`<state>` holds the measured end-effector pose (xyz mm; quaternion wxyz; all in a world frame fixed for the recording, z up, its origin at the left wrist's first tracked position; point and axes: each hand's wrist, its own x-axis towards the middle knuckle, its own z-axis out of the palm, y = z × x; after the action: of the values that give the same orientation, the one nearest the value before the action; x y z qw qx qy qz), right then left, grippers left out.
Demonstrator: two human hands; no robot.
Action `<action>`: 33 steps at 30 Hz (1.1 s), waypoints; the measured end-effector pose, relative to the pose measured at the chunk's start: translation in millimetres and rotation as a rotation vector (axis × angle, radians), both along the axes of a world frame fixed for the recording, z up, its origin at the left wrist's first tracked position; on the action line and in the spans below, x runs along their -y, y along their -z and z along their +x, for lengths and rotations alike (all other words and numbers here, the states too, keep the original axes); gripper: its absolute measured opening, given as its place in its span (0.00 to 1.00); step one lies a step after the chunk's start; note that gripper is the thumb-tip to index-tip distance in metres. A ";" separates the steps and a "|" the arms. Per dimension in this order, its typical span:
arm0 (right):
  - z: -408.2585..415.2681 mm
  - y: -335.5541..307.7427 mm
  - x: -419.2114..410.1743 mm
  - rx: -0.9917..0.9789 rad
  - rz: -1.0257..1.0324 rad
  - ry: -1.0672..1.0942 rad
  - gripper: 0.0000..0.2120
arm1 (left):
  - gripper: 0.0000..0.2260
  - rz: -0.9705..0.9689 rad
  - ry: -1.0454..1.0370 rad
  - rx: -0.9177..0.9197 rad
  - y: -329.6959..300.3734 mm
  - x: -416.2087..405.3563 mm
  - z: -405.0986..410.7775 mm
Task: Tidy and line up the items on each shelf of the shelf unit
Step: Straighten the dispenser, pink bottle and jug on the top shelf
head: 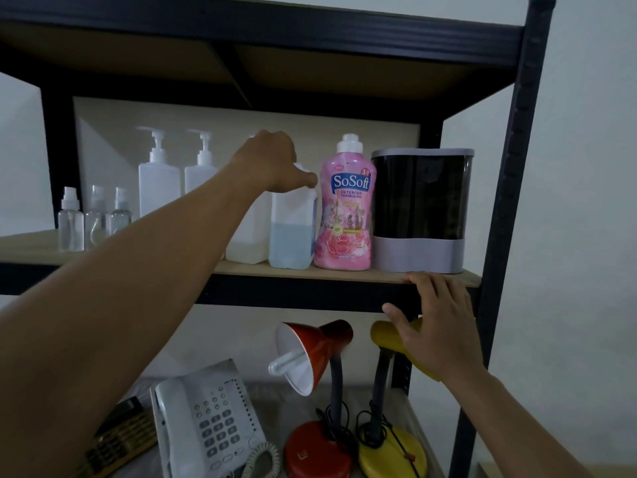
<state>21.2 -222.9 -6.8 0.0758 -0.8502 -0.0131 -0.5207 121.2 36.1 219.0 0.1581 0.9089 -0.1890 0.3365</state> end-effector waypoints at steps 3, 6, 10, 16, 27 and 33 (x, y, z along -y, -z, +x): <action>0.0 0.5 0.3 0.015 -0.005 -0.003 0.27 | 0.29 -0.021 0.018 -0.030 -1.4 -2.9 1.1; 0.1 0.0 -0.4 0.035 -0.007 -0.005 0.26 | 0.28 -0.038 0.032 -0.065 -2.9 -8.3 1.5; 1.8 0.4 -0.3 0.038 -0.008 0.000 0.27 | 0.25 -0.013 0.022 -0.084 -5.4 -14.2 0.6; 2.7 1.3 0.7 0.030 -0.005 0.002 0.27 | 0.31 0.063 -0.009 -0.034 -2.4 -9.2 4.7; 2.6 1.5 0.1 0.016 0.000 0.013 0.27 | 0.26 0.081 0.037 -0.146 -11.6 -12.8 10.6; 3.3 1.4 0.6 0.011 -0.002 0.015 0.27 | 0.24 0.138 0.054 -0.161 -17.2 -16.4 12.6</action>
<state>24.6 -223.5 -8.2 0.0711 -0.8476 -0.0074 -0.5258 133.9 52.5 236.2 0.1189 0.9363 -0.2227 0.2440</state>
